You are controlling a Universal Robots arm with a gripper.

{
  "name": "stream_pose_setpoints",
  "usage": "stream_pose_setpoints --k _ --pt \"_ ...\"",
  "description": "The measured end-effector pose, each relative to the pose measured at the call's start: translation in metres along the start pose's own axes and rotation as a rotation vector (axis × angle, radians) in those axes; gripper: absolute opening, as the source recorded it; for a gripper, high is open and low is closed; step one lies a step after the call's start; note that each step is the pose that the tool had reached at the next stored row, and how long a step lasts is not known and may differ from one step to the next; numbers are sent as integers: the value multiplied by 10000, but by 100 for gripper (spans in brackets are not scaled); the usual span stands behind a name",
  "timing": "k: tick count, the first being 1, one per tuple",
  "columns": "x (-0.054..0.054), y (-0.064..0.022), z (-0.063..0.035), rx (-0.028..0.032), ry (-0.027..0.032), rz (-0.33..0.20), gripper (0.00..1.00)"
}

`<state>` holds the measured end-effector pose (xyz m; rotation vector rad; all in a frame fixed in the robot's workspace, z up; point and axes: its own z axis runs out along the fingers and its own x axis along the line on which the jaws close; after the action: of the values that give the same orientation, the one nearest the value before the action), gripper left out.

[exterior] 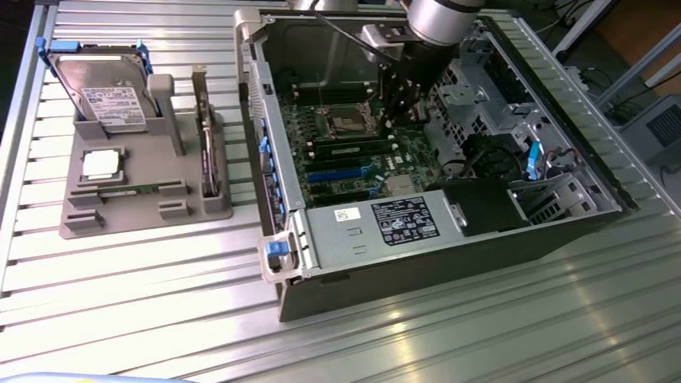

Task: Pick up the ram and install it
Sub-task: 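Insert the ram into the slot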

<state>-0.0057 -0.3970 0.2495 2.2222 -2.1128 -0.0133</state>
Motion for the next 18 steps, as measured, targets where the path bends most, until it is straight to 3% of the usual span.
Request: stream_pose_setpoints --k 1,6,8,9,10,11,12,16,18 --pt "6 -119 -6 -56 3 -2 11" --pt "17 -337 -21 -122 120 1 11" --pt "22 -389 -77 -131 276 12 11" --pt "23 -411 -84 -133 307 15 11" --pt "25 -466 -89 -135 357 21 11" --pt "28 -575 -97 -142 424 27 11" --pt "29 -618 -122 -147 488 37 11" --pt "21 -633 -291 -149 608 50 11" --pt "13 -559 -340 -116 635 53 11"
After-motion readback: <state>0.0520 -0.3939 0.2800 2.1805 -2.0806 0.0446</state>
